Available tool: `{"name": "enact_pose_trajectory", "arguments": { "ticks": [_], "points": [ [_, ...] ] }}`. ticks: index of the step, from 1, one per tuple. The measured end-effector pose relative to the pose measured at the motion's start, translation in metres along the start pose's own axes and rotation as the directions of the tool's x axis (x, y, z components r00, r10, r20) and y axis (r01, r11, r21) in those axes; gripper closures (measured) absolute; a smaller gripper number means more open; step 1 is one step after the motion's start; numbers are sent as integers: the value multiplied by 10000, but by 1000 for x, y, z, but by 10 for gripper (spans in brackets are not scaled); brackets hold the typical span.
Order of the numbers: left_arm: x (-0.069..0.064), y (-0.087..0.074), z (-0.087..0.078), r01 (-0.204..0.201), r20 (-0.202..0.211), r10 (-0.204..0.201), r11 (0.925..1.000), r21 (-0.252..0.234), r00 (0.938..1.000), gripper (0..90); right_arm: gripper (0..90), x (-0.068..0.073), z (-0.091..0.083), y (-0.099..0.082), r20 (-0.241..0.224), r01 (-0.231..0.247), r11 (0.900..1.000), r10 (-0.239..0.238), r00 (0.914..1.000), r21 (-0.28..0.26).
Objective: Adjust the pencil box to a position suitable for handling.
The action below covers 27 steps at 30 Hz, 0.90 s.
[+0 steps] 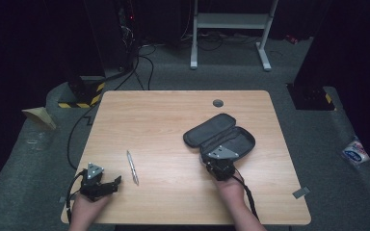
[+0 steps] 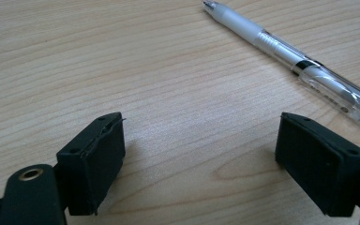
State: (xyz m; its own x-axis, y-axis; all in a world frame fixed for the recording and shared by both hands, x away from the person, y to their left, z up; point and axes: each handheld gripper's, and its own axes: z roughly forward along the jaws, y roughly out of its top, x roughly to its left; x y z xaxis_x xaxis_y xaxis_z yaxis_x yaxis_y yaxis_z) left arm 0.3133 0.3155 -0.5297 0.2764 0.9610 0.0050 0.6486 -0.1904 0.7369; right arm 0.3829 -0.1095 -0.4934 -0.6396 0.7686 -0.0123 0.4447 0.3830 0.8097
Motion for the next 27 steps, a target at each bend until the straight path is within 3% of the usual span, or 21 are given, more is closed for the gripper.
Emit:
{"name": "enact_pose_trajectory", "arguments": {
  "ticks": [6, 9, 13, 18, 27],
  "points": [
    [0, 0, 0, 0, 2, 0, 10000, -2, 10000, 164, 855, 25, 11, 8, -500, 116, 9998, -124, 9987, -157],
    [0, 0, 0, -1, 7, 1, 10000, -9, 10000, 164, 802, 36, 16, 11, -896, 65, 9997, -87, 9959, -243],
    [1, 1, 1, -72, 67, 72, 10000, -2, 10000, 163, 744, 43, 13, 15, -999, 247, 9990, -284, 9946, -374],
    [1, 1, 1, -108, 96, 108, 9999, -6, 9999, 163, 693, 33, 0, 15, -785, 116, 9990, -150, 9968, -436],
    [1, 2, 3, -41, 124, 41, 10000, -36, 9999, 165, 617, -13, -34, 5, 272, -511, 9960, 532, 9982, -727]
  ]
}}
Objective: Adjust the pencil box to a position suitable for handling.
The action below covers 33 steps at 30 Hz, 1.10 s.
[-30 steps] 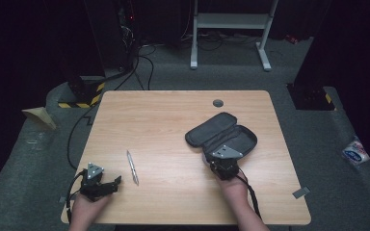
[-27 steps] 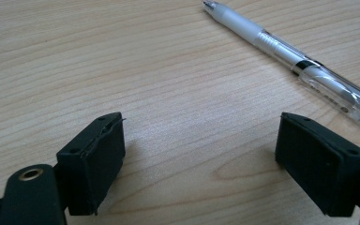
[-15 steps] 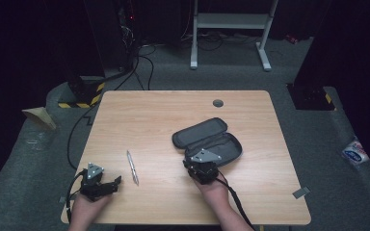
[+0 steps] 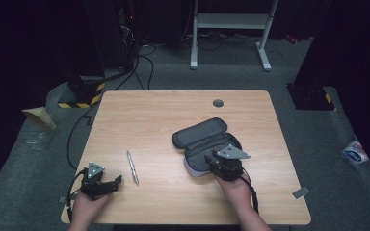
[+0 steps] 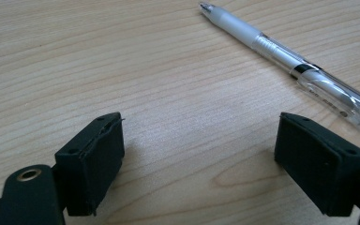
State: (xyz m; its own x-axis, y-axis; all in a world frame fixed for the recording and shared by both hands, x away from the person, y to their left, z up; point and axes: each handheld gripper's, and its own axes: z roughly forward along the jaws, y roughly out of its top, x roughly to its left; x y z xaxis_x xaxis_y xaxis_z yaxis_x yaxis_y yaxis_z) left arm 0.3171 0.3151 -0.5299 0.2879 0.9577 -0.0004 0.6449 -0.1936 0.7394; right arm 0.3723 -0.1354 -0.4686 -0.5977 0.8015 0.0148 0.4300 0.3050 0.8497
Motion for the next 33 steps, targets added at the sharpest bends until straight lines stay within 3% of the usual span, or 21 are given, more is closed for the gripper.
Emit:
{"name": "enact_pose_trajectory", "arguments": {
  "ticks": [7, 18, 27, 33],
  "points": [
    [0, -1, -2, -32, -68, 32, 10000, -14, 10000, 185, 628, -39, -21, -1, 652, -343, 9988, 365, 9972, -345],
    [-1, -4, -4, 22, -107, -23, 10000, -53, 9999, 196, 634, -83, -44, -9, 1195, -513, 9968, 584, 9911, -614],
    [-1, -4, -4, 35, -106, -36, 10000, -36, 9999, 197, 614, -94, -52, -12, 1434, -837, 9946, 917, 9854, -609],
    [-1, -4, -5, 25, -66, -25, 10000, -38, 10000, 200, 594, -96, -46, -14, 1431, -1061, 9931, 1123, 9833, -499]
  ]
}}
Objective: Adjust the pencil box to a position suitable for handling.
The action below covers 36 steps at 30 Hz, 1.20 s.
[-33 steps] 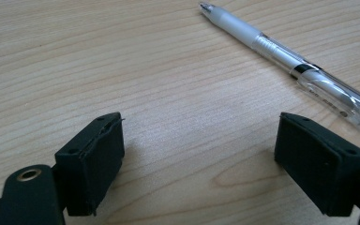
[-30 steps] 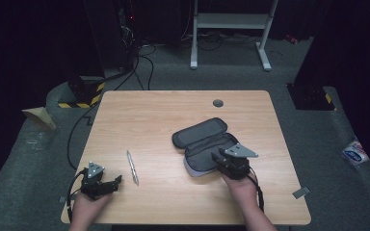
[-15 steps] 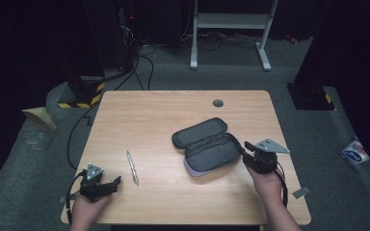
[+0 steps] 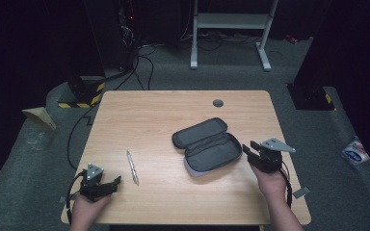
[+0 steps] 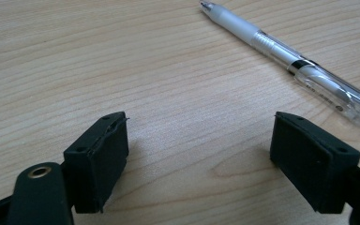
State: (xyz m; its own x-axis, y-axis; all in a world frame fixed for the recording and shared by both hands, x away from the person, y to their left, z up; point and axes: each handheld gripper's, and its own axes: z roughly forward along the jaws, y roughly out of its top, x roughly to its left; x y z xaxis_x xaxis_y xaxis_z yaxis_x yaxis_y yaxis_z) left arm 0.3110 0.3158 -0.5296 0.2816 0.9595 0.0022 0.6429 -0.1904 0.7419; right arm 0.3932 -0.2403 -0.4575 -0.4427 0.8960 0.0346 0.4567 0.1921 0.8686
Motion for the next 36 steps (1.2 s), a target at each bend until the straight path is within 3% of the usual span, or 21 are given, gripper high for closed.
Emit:
{"name": "enact_pose_trajectory", "arguments": {
  "ticks": [14, 20, 36],
  "points": [
    [0, 0, 0, -20, 4, 20, 10000, -10, 10000, 201, 574, 0, 20, 1, -78, -182, 9991, 185, 9998, 394],
    [0, 0, 0, -12, 8, 12, 10000, -11, 10000, 201, 652, 4, 33, -2, -60, -2, 9970, 7, 10000, 777],
    [0, 0, 0, -27, 19, 27, 10000, -12, 10000, 201, 835, 7, 42, -11, 150, 8, 9963, -20, 9999, 854]
  ]
}}
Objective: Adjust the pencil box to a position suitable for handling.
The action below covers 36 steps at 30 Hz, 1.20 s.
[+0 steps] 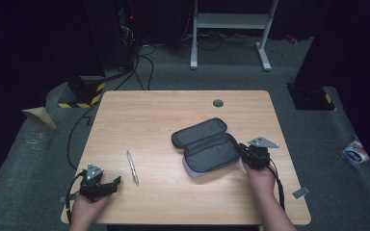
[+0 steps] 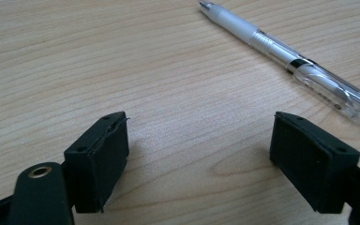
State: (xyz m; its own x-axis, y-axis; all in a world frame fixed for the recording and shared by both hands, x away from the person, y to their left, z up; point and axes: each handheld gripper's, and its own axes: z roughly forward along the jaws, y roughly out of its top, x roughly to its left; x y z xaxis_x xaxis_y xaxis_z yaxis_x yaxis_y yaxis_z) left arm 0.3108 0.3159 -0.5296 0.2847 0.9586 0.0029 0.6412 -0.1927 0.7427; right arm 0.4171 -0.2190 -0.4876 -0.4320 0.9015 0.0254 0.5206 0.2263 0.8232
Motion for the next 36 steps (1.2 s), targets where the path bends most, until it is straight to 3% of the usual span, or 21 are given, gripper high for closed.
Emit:
{"name": "enact_pose_trajectory", "arguments": {
  "ticks": [9, 36],
  "points": [
    [0, -1, -1, 43, -2, -43, 10000, -54, 10000, 232, 841, 4, -1, -1, -234, -56, 9999, 53, 9997, -127],
    [1, 0, -1, -80, 149, 81, 9999, -66, 9999, 245, 783, 40, 1, -8, -1215, 342, 9994, -352, 9920, -98]
  ]
}}
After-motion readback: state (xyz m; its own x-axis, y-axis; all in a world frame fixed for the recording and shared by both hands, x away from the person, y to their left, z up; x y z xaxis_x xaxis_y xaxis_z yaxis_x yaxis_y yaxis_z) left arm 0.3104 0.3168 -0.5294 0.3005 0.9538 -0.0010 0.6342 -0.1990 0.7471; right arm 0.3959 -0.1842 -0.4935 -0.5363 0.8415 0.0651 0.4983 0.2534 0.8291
